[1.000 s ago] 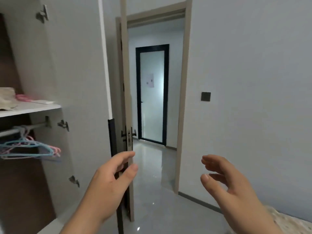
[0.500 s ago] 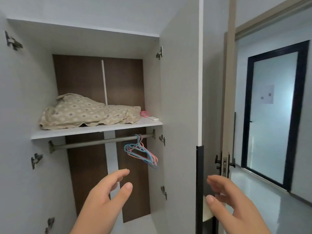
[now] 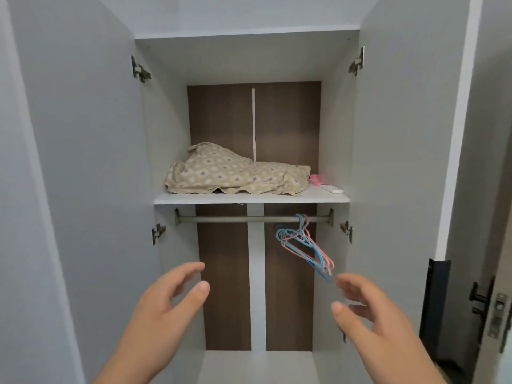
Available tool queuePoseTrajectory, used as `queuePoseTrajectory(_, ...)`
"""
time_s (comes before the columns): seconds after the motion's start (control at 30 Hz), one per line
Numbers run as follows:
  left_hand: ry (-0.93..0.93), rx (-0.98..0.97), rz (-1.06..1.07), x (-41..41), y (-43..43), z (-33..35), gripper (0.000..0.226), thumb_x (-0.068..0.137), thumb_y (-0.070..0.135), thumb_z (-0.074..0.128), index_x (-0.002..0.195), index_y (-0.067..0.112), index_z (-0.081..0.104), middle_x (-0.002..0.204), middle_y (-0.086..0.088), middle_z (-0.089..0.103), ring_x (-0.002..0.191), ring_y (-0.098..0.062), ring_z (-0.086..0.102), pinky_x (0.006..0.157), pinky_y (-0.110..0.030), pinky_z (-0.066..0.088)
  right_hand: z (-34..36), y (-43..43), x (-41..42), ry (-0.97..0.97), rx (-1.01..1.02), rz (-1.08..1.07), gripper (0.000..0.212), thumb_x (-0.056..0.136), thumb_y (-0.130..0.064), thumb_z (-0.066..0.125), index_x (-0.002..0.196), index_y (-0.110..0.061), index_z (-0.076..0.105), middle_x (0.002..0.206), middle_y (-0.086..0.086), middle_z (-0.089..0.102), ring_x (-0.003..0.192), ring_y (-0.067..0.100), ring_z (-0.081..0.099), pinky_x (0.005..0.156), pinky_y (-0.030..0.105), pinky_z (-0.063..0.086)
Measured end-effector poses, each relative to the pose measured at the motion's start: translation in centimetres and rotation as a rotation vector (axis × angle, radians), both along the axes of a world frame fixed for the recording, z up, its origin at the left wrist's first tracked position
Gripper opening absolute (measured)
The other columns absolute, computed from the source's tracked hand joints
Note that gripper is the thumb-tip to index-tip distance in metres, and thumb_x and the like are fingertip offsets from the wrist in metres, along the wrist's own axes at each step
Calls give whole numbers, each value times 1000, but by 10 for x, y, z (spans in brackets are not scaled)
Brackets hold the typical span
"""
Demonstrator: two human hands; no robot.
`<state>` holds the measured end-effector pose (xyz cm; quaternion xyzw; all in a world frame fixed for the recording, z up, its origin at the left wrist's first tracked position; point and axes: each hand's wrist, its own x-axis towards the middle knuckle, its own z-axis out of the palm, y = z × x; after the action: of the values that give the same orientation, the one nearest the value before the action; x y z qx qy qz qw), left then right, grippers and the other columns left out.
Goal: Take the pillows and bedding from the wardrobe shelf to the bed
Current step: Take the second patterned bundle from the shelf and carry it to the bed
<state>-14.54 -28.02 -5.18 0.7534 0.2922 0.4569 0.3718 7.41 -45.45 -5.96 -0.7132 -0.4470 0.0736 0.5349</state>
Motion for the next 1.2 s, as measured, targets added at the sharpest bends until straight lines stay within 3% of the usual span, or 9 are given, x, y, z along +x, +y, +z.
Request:
queuePoseTrajectory(0.23,-39,6,34,14,70,5,43,60,68,53,102,60,58,118,16,64,115,-5,56,100,-38,43,7,77,19,-125,27,-12,33,88,-30,63,120,-36,56,124,-15,59,114,1,54,95,26,44)
queuePoseTrajectory(0.33,-50,4,16,30,110,6,34,69,61,54,102,56,62,120,16,62,117,-5,54,100,-38,42,16,114,28,-175,18,-38,34,90,-31,62,122,-35,55,126,-17,58,117,0,52,98,24,42)
queuePoseTrajectory(0.47,-59,21,-23,58,163,14,18,89,38,62,101,51,58,121,11,61,116,-9,54,96,-34,40,29,161,40,-227,15,-75,33,79,-50,54,112,-49,50,120,-24,57,112,-5,52,97,26,44)
queuePoseTrajectory(0.6,-63,46,-31,88,213,27,22,85,43,63,107,46,59,122,8,62,118,-14,54,94,-32,40,40,207,62,-278,28,-115,39,86,-46,57,123,-36,55,124,-20,58,114,-6,51,94,21,41)
queuePoseTrajectory(0.7,-63,89,-3,113,251,42,33,85,43,62,118,36,61,125,8,61,116,-12,54,91,-29,39,51,246,81,-289,32,-127,41,88,-40,60,129,-36,53,127,-19,56,117,0,51,95,22,39)
queuePoseTrajectory(0.83,-58,131,25,148,298,66,34,90,41,58,122,34,60,128,10,59,120,-13,53,98,-35,42,73,296,112,-323,52,-166,43,88,-44,57,130,-36,50,129,-17,55,119,6,51,101,33,43)
queuePoseTrajectory(1.0,-21,216,102,197,360,106,42,89,46,54,127,29,58,131,11,57,123,-10,50,104,-39,40,105,358,169,-375,56,-250,49,88,-49,53,132,-31,49,131,-8,55,119,14,51,97,37,44)
queuePoseTrajectory(1.2,54,224,233,260,439,149,51,88,47,53,134,24,52,139,1,53,126,-20,49,104,-44,41,139,445,250,-336,-33,-292,60,85,-56,51,135,-25,45,137,7,52,122,27,50,95,42,43)
